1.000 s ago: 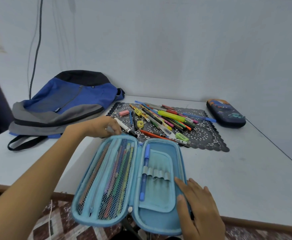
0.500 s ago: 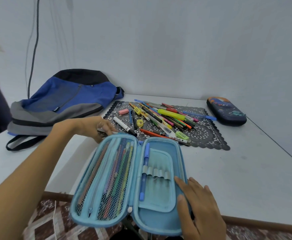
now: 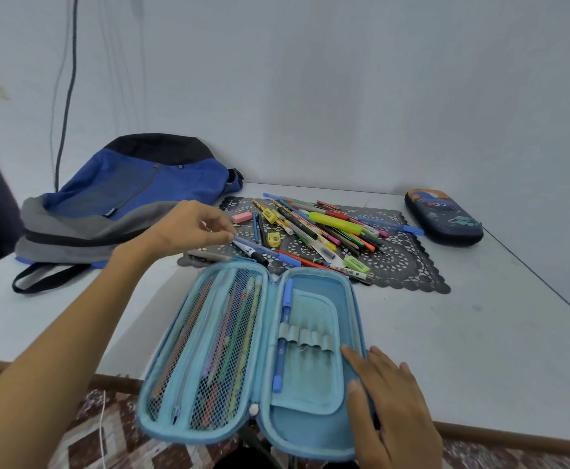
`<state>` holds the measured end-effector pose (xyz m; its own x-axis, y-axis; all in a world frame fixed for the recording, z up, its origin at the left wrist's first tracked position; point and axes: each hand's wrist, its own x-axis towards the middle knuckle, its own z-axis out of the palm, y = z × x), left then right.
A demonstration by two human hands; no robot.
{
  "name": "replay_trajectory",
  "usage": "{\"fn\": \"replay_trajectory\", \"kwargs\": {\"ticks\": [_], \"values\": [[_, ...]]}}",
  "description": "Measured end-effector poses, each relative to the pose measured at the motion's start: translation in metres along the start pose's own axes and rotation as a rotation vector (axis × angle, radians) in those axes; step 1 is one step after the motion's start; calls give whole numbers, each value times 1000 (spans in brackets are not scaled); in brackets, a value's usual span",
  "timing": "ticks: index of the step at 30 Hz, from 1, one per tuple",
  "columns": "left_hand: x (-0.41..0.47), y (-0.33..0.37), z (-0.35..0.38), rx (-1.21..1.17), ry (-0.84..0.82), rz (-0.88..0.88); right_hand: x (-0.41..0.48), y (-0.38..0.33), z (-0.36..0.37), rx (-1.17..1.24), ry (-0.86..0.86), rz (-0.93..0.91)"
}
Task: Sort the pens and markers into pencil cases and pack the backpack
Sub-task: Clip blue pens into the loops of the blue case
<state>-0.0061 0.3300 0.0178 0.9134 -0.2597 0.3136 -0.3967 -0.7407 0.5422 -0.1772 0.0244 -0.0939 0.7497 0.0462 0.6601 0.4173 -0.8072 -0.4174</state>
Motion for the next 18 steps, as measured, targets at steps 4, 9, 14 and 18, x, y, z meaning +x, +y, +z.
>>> {"fn": "replay_trajectory", "kwargs": {"ticks": [4,9,14,18], "values": [[4,24,1,141,-233,0,-1,-2,1,2,19,13],[15,39,17,292,-253,-1,-1,-1,1,10,23,-3],[34,54,54,388,-263,172,-1,-1,2,7,36,-3],[46,57,76,431,-417,208,-1,-2,2,8,35,-6]]}}
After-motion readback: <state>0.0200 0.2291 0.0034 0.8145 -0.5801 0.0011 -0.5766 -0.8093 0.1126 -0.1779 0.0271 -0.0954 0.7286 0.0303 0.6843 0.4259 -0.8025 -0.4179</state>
